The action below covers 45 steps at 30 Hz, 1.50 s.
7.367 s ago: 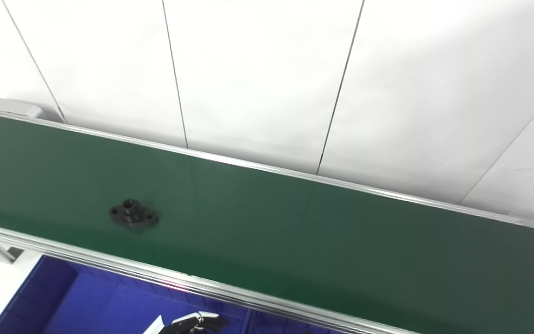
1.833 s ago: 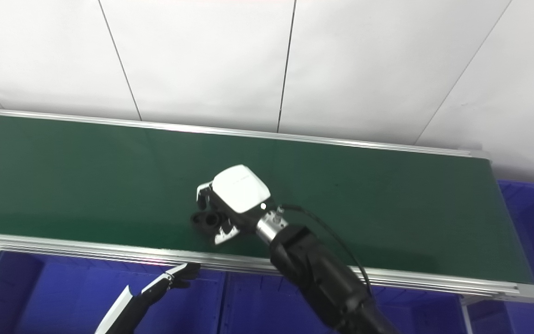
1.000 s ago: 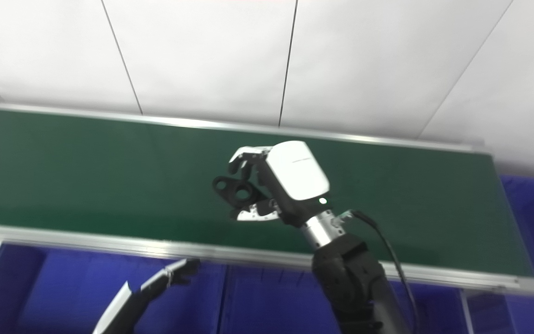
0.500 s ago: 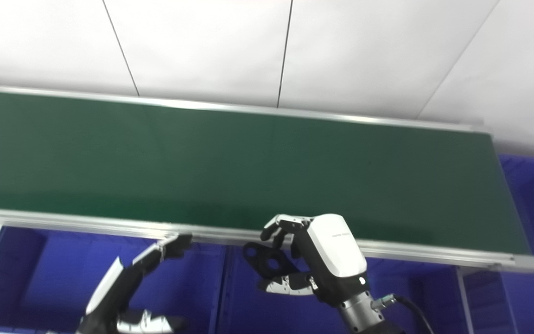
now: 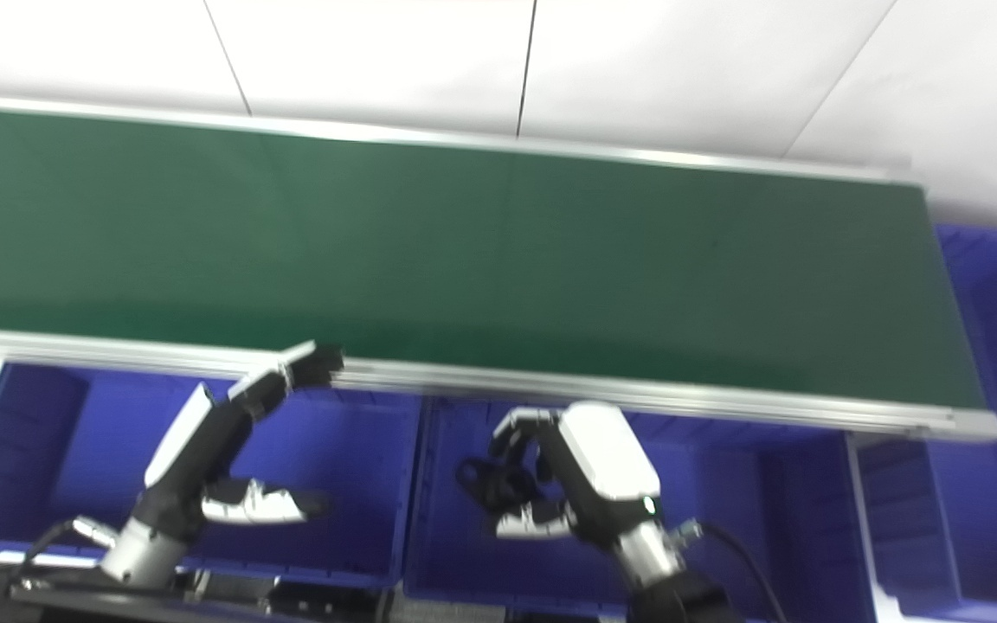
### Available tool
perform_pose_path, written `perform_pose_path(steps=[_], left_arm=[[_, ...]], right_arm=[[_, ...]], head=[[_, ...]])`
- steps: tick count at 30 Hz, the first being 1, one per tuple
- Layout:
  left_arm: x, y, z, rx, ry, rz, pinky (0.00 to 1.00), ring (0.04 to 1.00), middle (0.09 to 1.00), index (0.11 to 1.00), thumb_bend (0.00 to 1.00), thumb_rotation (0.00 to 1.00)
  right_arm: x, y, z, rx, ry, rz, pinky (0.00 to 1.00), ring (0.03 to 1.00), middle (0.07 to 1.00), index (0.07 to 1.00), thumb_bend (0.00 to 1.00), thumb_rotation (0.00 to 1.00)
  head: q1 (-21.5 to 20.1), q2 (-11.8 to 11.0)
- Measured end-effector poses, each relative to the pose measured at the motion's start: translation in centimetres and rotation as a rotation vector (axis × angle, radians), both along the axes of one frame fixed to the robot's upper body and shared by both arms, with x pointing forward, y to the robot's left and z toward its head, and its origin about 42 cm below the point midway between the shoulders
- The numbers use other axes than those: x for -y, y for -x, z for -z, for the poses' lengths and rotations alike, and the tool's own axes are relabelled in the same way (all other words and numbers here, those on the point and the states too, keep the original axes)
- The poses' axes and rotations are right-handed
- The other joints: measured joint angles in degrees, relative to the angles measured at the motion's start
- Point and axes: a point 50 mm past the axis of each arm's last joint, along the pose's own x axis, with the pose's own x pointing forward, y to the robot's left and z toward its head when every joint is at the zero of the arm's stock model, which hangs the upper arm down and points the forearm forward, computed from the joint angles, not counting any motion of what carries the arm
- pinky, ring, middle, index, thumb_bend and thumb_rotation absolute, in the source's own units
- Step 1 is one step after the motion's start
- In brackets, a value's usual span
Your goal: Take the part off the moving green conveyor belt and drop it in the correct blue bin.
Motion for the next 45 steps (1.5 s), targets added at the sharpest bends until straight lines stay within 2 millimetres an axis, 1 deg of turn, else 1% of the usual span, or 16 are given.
perform_pose_path(steps=[3,4,5,6,8,9,12,16,22,24,30,34,38,42,44,45], left_arm=[[0.0,-0.1,-0.4,0.006,0.018,0.001,0.79,0.824,0.85,0.837,0.7,0.44],[0.1,-0.2,-0.5,0.006,0.028,-0.001,0.78,0.824,0.852,0.837,0.69,0.44],[0.2,-0.2,-0.4,0.004,0.034,-0.002,0.78,0.823,0.852,0.837,0.69,0.44],[0.3,-0.1,-0.4,0.002,0.034,0.001,0.78,0.821,0.851,0.835,0.69,0.45],[0.2,0.0,-0.4,-0.004,0.029,0.01,0.78,0.819,0.849,0.834,0.7,0.45],[0.2,0.1,-0.4,-0.007,0.027,0.011,0.78,0.819,0.848,0.836,0.69,0.44],[0.1,0.1,-0.4,-0.01,0.023,0.013,0.78,0.818,0.848,0.834,0.68,0.43],[0.4,0.0,-0.3,-0.009,0.032,0.013,0.79,0.821,0.851,0.835,0.69,0.44],[0.0,0.0,-0.3,-0.01,0.016,0.016,0.79,0.821,0.848,0.838,0.7,0.46],[0.0,0.0,-0.3,-0.013,0.013,0.019,0.78,0.822,0.844,0.836,0.7,0.46],[-0.1,0.1,0.2,-0.032,0.006,0.022,0.8,0.818,0.837,0.833,0.71,0.48],[-0.1,0.1,0.4,-0.038,0.005,0.027,0.8,0.826,0.845,0.837,0.73,0.5],[0.0,0.0,0.5,-0.042,0.002,0.034,0.79,0.836,0.85,0.837,0.74,0.52],[0.1,0.4,1.4,-0.067,-0.025,0.038,0.78,0.832,0.85,0.84,0.74,0.53],[0.1,0.5,1.7,-0.073,-0.041,0.04,0.78,0.831,0.847,0.841,0.74,0.53],[0.2,0.6,1.8,-0.077,-0.044,0.04,0.78,0.83,0.846,0.841,0.74,0.53]], right_arm=[[-0.7,-0.8,0.8,-0.058,0.039,-0.003,0.22,0.283,0.475,0.492,0.52,0.0],[-0.9,-0.9,1.2,-0.081,0.057,-0.002,0.35,0.416,0.466,0.521,0.52,0.0],[-1.0,-1.0,1.4,-0.102,0.073,-0.008,0.44,0.513,0.568,0.51,0.51,0.08],[-1.1,-1.0,1.6,-0.131,0.096,-0.009,0.56,0.632,0.686,0.662,0.51,0.42],[-1.2,-1.0,1.8,-0.192,0.139,-0.026,0.65,0.719,0.762,0.754,0.52,0.66],[-1.2,-0.9,1.8,-0.219,0.163,-0.034,0.79,0.802,0.82,0.822,0.57,0.88],[-1.2,-0.6,0.9,-0.267,0.25,-0.092,0.93,0.883,0.885,0.891,0.62,0.98],[-1.0,-0.1,-0.4,-0.265,0.281,-0.1,0.98,0.935,0.93,0.924,0.63,1.0],[-0.5,1.7,-1.5,-0.204,0.168,0.031,0.91,0.906,0.906,0.893,0.61,0.94],[-0.2,2.4,-1.8,-0.165,0.1,0.093,0.85,0.866,0.88,0.876,0.61,0.86],[-0.6,4.4,-3.3,-0.049,-0.147,0.242,0.71,0.81,0.852,0.877,0.63,0.77],[-2.1,5.5,-4.3,-0.043,-0.371,0.314,0.7,0.786,0.828,0.86,0.63,0.72],[-3.6,6.1,-3.2,-0.076,-0.504,0.323,0.7,0.776,0.818,0.862,0.65,0.68],[-3.7,6.3,-1.0,-0.094,-0.515,0.301,0.7,0.781,0.827,0.883,0.71,0.68],[-3.6,6.5,0.4,-0.125,-0.508,0.28,0.71,0.785,0.836,0.892,0.73,0.66],[-3.6,6.7,1.0,-0.136,-0.516,0.27,0.71,0.788,0.842,0.895,0.73,0.65]], head=[[-0.53,0.0],[-1.23,0.0],[-1.23,0.0],[-1.49,-0.08],[-1.5,-0.17],[-1.5,-0.26],[-1.23,-0.87],[-0.88,-1.49],[-1.06,-2.72],[-1.14,-3.07],[-1.23,-4.65],[0.0,-6.05],[-0.27,-7.29],[0.52,-10.1],[1.31,-13.43],[1.32,-13.7]])
